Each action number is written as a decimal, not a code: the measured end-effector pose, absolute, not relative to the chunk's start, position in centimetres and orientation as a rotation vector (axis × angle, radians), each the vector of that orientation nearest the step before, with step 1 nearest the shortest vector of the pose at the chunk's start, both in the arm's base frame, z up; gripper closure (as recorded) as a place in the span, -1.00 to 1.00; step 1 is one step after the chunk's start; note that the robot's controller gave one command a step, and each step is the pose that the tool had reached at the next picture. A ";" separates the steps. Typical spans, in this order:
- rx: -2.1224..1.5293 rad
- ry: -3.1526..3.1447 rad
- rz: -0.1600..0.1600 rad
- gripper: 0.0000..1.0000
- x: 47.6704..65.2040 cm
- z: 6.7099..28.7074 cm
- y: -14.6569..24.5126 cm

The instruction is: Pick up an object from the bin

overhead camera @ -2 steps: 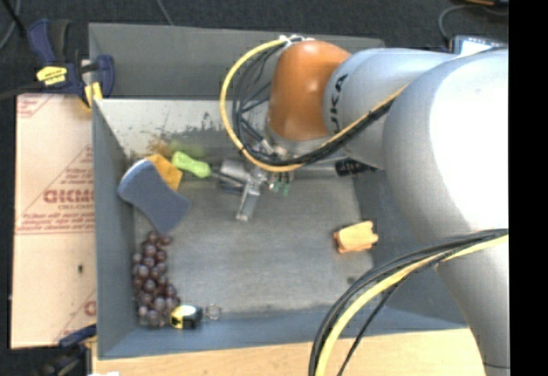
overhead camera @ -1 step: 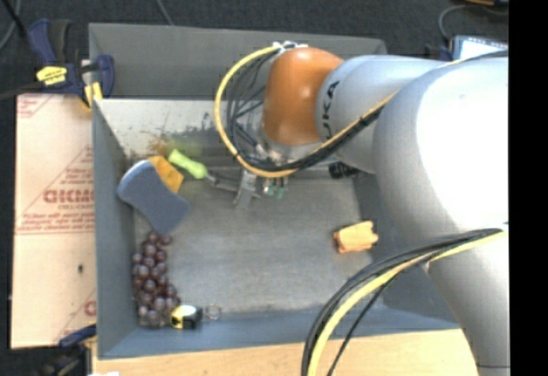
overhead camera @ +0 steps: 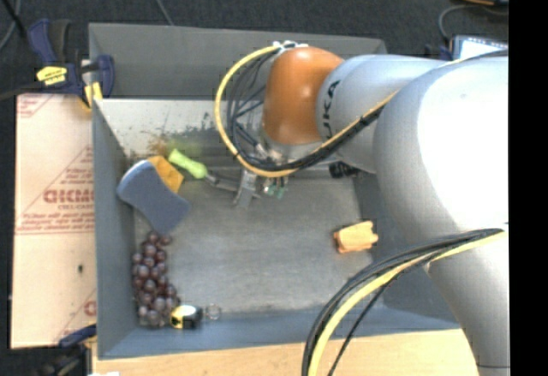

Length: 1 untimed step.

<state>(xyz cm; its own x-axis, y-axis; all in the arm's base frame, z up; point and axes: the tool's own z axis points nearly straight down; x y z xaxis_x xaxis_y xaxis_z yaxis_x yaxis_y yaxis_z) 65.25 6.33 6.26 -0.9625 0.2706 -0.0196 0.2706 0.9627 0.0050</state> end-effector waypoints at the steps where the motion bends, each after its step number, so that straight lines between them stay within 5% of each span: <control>1: 0.428 3.097 0.002 1.00 65.1 6.9 6.3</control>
Offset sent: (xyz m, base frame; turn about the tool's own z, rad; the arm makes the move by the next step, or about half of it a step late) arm 0.0000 0.0001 0.0148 0.0000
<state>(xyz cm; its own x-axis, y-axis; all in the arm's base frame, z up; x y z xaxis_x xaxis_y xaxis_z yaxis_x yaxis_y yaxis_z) 65.09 6.30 6.94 -0.9625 0.2710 -0.0150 0.2710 0.9626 0.0034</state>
